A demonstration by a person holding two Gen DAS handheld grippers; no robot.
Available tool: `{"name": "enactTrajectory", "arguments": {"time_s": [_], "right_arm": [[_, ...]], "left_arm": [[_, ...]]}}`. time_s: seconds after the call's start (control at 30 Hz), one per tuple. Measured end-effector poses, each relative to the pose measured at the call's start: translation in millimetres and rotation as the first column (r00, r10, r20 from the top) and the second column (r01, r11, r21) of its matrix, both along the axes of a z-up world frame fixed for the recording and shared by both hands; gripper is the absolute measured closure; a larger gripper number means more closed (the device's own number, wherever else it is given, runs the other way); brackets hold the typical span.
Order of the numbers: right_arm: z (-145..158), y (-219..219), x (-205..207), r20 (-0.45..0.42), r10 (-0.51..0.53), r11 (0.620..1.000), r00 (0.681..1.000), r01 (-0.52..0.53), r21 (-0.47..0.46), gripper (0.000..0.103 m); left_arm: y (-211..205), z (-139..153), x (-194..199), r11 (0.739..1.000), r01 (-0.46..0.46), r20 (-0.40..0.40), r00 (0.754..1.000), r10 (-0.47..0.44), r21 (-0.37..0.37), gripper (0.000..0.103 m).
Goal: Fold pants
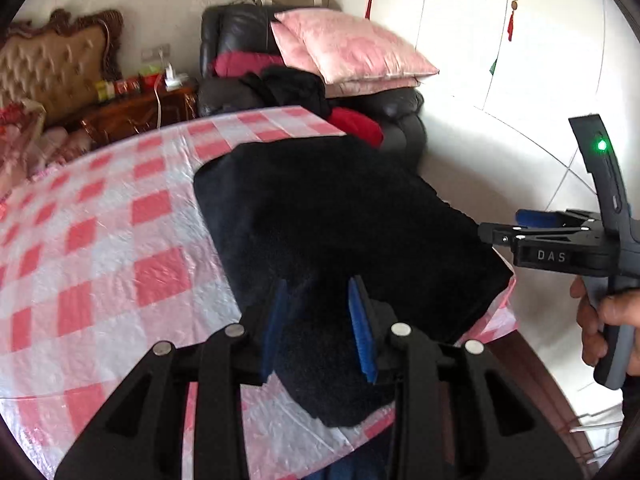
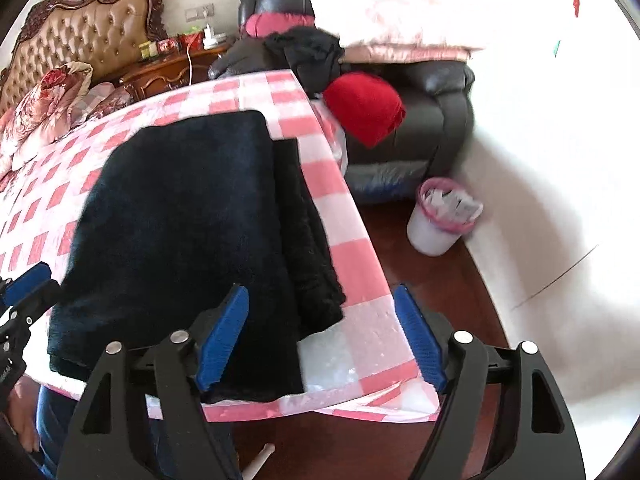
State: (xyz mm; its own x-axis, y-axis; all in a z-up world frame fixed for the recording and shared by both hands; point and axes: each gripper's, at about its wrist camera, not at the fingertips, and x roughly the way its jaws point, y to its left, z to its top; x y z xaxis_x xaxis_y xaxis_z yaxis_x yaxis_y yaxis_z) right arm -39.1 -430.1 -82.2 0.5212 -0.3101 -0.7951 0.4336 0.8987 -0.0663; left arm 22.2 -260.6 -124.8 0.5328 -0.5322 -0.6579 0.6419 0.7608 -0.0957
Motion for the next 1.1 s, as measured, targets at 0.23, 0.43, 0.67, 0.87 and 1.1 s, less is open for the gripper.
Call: {"name": "enactTrajectory", "arguments": {"time_s": [0.23,0.43,0.67,0.87,1.1], "right_arm": [[3.7,30.0,2.1,0.028,0.038,0.999,0.999,-0.037,-0.027,0.026],[-0.3,35.8,12.5,0.03,0.061,0.998,0.998,-0.06,-0.007,0.026],[-19.4,28.2,23.4,-0.018,0.055,0.998,0.998,-0.054,0.017,0.026],[-34.6,21.1,23.2,-0.041,0.049,0.998,0.998,-0.048,0.039,0.018],[-46.1,-4.5,21.1,-0.037,0.035,0.985,0.999,-0.028,0.172,0.015]], "left_arm": [[4.7,11.0,-3.4,0.999,-0.053,0.011,0.999,0.053,0.002,0.062],[-4.4,17.3,35.3,0.994,-0.106,-0.02,0.994,0.106,0.02,0.061],[-28.0,11.5,95.0,0.988,-0.147,-0.06,0.987,0.15,0.05,0.061],[-60.2,-7.9,145.2,0.979,-0.089,-0.116,0.987,0.112,0.184,0.075],[-67.1,-21.8,147.2,0.972,-0.089,-0.105,0.988,0.114,0.216,0.074]]}}
